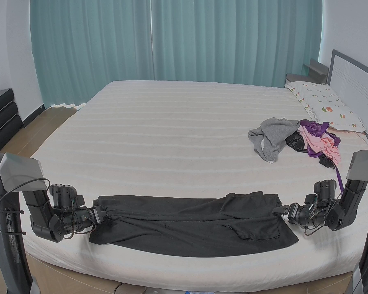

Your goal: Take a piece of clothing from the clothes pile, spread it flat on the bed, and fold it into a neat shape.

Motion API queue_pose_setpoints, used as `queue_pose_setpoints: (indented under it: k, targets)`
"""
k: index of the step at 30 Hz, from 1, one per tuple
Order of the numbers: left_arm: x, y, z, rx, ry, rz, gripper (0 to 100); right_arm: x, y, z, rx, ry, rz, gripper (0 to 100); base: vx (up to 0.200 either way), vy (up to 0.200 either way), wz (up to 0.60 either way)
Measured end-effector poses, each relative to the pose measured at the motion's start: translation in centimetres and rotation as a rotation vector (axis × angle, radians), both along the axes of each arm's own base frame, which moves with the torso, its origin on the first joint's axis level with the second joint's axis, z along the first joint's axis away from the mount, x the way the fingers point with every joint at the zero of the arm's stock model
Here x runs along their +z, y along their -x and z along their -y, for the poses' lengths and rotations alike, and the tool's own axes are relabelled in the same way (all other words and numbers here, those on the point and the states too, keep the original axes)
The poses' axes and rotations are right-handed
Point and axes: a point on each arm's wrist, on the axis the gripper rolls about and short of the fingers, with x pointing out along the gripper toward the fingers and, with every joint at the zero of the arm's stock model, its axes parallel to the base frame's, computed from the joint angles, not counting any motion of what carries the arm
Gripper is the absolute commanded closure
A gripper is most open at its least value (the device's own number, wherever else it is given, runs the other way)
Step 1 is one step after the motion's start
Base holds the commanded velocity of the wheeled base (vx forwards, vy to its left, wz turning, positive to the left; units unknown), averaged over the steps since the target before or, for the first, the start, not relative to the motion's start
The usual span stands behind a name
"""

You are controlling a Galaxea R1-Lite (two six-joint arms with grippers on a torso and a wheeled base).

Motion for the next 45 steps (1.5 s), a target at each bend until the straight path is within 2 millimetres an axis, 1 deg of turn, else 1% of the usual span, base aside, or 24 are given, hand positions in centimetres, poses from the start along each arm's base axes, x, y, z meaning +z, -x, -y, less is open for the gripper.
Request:
queue_pose_setpoints:
  k: [5,11,20,25,29,33,45]
  targets:
    - [0.0,0.2,0.0,0.003,0.001,-0.005,100,0.0,0.0,0.0,-0.001,-0.001,0.000,0,0.000,0.000,0.00]
    - [0.1,0.3,0.0,0.014,0.013,-0.009,100,0.1,-0.1,0.2,-0.007,-0.003,0.003,0,-0.200,0.000,0.00]
    - [0.4,-0.3,0.0,0.032,0.038,0.006,100,0.1,-0.1,0.3,-0.013,-0.002,0.005,0,0.000,0.000,0.00]
    - [0.8,-1.0,0.8,0.034,0.068,0.023,100,0.1,-0.1,0.3,-0.013,-0.002,0.006,0,0.000,0.000,0.00]
    - [0.9,-1.2,1.3,0.022,0.071,0.031,100,0.1,-0.1,0.3,-0.013,-0.001,0.006,0,0.000,0.000,0.00]
    - [1.3,-1.1,1.7,0.025,0.091,0.031,100,0.1,-0.1,0.3,-0.012,-0.002,0.006,0,0.000,-0.200,0.00]
    - [3.5,-0.8,2.9,0.011,0.119,0.074,100,0.1,-0.1,0.3,-0.011,-0.002,0.005,0,0.000,-0.200,0.00]
